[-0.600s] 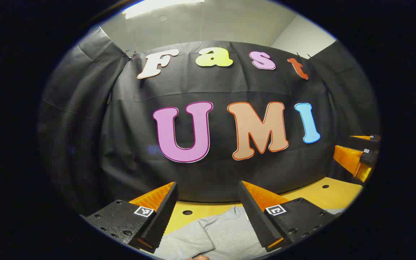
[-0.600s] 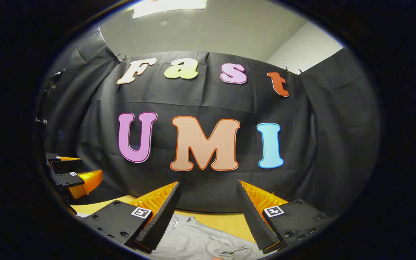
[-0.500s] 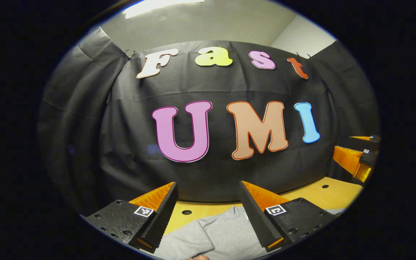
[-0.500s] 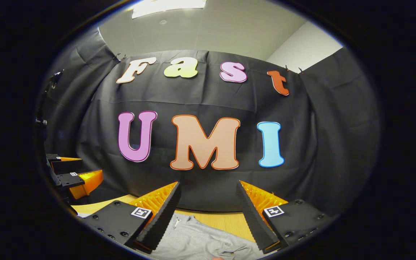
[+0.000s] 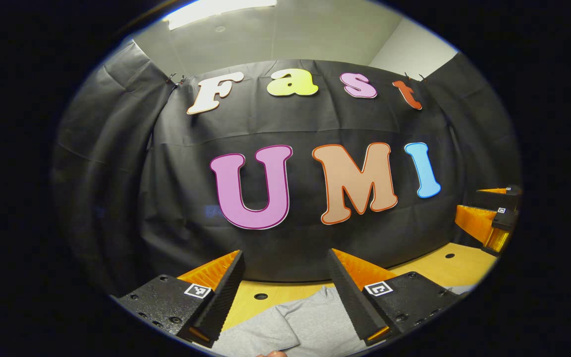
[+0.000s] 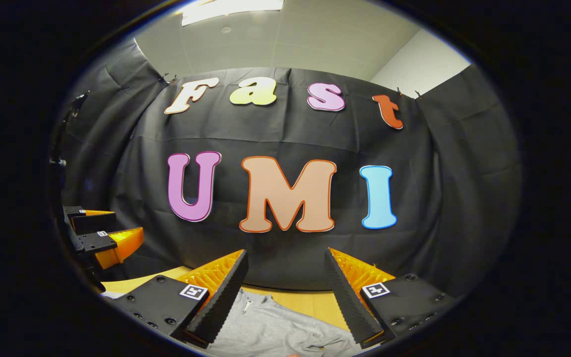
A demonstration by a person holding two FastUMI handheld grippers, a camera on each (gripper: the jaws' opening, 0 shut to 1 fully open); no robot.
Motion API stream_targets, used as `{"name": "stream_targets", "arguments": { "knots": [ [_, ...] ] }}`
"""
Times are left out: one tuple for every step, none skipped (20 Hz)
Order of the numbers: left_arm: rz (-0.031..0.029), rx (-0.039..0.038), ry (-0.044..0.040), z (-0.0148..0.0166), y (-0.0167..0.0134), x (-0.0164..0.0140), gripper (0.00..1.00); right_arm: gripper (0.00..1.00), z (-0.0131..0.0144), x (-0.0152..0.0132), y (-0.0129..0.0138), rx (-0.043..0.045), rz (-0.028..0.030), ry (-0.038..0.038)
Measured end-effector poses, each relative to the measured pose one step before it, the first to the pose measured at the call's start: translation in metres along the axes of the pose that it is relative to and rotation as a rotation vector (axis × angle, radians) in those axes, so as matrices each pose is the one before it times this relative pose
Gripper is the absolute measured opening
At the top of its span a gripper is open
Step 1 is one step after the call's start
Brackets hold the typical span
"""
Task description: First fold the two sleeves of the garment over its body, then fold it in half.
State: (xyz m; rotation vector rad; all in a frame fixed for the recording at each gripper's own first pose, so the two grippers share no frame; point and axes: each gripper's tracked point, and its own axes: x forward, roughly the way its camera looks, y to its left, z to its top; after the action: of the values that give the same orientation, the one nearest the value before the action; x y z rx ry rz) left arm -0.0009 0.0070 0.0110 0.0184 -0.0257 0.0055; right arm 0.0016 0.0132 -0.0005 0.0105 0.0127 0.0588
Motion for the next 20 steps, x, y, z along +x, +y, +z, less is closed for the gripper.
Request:
{"name": "stream_targets", "arguments": {
  "knots": [
    [-0.00151,-0.00636,0.00198,-0.00084,0.00118,-0.00131,0.96,0.97,0.00072,-0.00089,0.00140,-0.00325,0.00499,0.00000],
    [0.00168,-0.00432,0.00280,-0.00091,0.00109,-0.00132,0.96,0.97,-0.00034,-0.00124,0.00096,-0.00504,0.00279,0.00007],
    [0.00288,-0.00189,0.00158,-0.00066,0.00085,-0.00115,0.96,0.98,-0.00049,-0.00010,0.00080,-0.00625,0.00224,0.00155],
    [0.00214,-0.00123,0.00027,0.00085,0.00129,0.00026,0.99,0.97,-0.00187,-0.00136,0.00114,-0.00399,0.00262,0.00412],
    [0.00081,-0.00002,-0.00127,0.00016,0.00098,-0.00081,0.99,0.98,-0.00061,-0.00086,0.00106,-0.00095,0.00305,0.00505],
    [-0.00188,-0.00198,-0.00008,0.00025,0.00001,-0.00071,0.99,0.98,-0.00173,-0.00217,0.00025,0.00526,0.00463,0.00511],
    [-0.00130,-0.00472,-0.00206,0.00179,-0.00039,-0.00050,0.99,0.98,0.00108,-0.00072,0.00075,0.00819,0.00542,0.00303],
    [-0.00184,-0.00467,-0.00228,0.00159,-0.00032,0.00003,0.96,0.97,-0.00012,-0.00038,-0.00315,0.00277,-0.00354,0.00238],
    [-0.00154,-0.00552,-0.00113,-0.00022,-0.00030,0.00029,0.96,0.97,0.00071,-0.00111,-0.00419,-0.00278,-0.00815,0.00340],
    [-0.00097,-0.00533,0.00159,0.00055,-0.00115,0.00043,0.96,0.97,-0.00204,-0.00161,-0.00381,-0.00250,-0.00696,0.00358],
    [-0.00277,-0.00529,0.00061,0.00016,-0.00149,0.00031,0.96,0.97,-0.00040,-0.00038,-0.00442,-0.00279,-0.00616,0.00443],
    [-0.00537,-0.00561,0.00029,-0.00039,-0.00242,0.00010,0.96,0.97,-0.00147,-0.00032,-0.00305,-0.00654,0.00234,0.00653],
    [-0.00268,-0.00683,-0.00061,-0.00082,-0.00161,-0.00067,0.99,0.97,-0.00147,-0.00079,-0.00313,-0.01031,0.00347,0.00548],
    [-0.00338,-0.00706,0.00148,-0.00066,-0.00197,0.00037,0.99,0.97,-0.00234,-0.00058,-0.00632,-0.01291,-0.00562,0.00635],
    [-0.00233,-0.00385,0.00076,-0.00064,-0.00136,0.00045,0.96,0.97,-0.00232,-0.00164,-0.00602,-0.00960,-0.00666,0.00840],
    [-0.00058,-0.00120,0.00102,0.00043,-0.00004,0.00059,0.96,0.97,-0.00437,-0.00258,-0.00724,-0.00460,-0.00901,0.01097],
    [-0.00106,0.00329,0.00116,0.00074,-0.00081,0.00116,0.96,0.97,-0.00391,-0.00276,-0.00633,-0.00232,-0.00672,0.01683],
    [0.00172,0.00575,-0.00062,-0.00173,-0.00009,-0.00074,0.96,0.97,-0.00409,-0.00191,-0.00638,-0.00490,-0.00844,0.01326],
    [-0.00350,0.00187,-0.00634,0.00255,-0.00023,0.00152,0.96,0.97,-0.00289,-0.00252,-0.00776,-0.00997,-0.01107,0.01024],
    [-0.00249,0.00219,-0.00397,0.00091,-0.00098,0.00163,0.96,0.97,-0.00397,-0.00147,-0.00908,-0.01145,-0.01326,0.01037]
  ]
}}
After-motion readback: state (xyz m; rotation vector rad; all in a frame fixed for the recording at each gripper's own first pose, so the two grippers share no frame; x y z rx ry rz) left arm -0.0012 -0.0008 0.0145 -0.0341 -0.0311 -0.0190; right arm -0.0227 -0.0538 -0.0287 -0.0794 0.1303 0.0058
